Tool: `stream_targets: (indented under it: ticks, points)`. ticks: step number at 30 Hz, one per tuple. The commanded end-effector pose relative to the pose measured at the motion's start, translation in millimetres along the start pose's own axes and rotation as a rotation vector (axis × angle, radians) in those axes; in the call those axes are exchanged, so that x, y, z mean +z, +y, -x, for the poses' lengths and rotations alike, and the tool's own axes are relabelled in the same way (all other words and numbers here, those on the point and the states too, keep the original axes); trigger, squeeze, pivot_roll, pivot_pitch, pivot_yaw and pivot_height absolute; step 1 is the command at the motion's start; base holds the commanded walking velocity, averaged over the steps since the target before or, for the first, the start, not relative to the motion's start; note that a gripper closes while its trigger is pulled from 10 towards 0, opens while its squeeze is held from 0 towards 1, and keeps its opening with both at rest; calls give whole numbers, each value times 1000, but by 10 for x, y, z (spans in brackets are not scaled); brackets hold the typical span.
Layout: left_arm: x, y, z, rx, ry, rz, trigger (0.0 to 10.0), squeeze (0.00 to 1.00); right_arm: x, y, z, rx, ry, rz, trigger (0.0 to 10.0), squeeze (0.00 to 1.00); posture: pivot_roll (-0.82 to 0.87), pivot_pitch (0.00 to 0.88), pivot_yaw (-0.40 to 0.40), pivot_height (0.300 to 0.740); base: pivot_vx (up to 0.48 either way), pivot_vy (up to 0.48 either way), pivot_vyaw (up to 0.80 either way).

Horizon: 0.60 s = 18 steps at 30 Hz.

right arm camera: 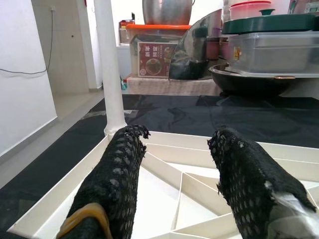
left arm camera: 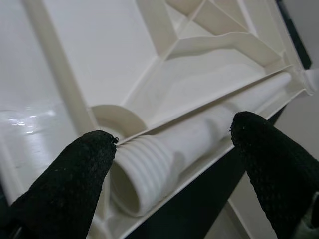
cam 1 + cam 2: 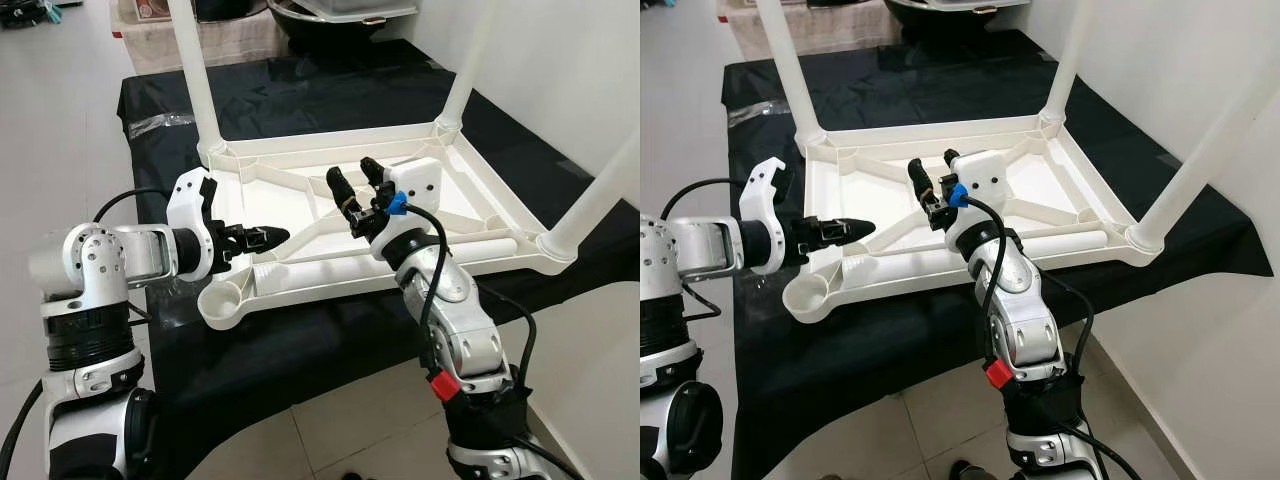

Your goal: Building children table

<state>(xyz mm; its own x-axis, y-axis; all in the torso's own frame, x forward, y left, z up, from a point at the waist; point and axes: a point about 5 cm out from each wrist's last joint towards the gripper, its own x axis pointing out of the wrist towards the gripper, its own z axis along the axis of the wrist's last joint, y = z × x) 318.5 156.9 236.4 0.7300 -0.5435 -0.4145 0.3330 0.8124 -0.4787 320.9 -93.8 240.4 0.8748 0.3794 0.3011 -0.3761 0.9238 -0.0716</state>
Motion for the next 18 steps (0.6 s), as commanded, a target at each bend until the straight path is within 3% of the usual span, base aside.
stream_targets:
  ticks: [1, 18]
  points:
    - [-78, 8, 4, 12, 44, 10, 10000, 0, 13, 9, -10, 3, -14, 2, 10000, 0, 124, 153, -60, 740, 0, 0, 0]
    - [-226, -8, -116, 31, 103, 69, 10000, 0, -8, -7, -8, -1, -7, 7, 10000, 0, 128, 154, -59, 740, 0, 0, 0]
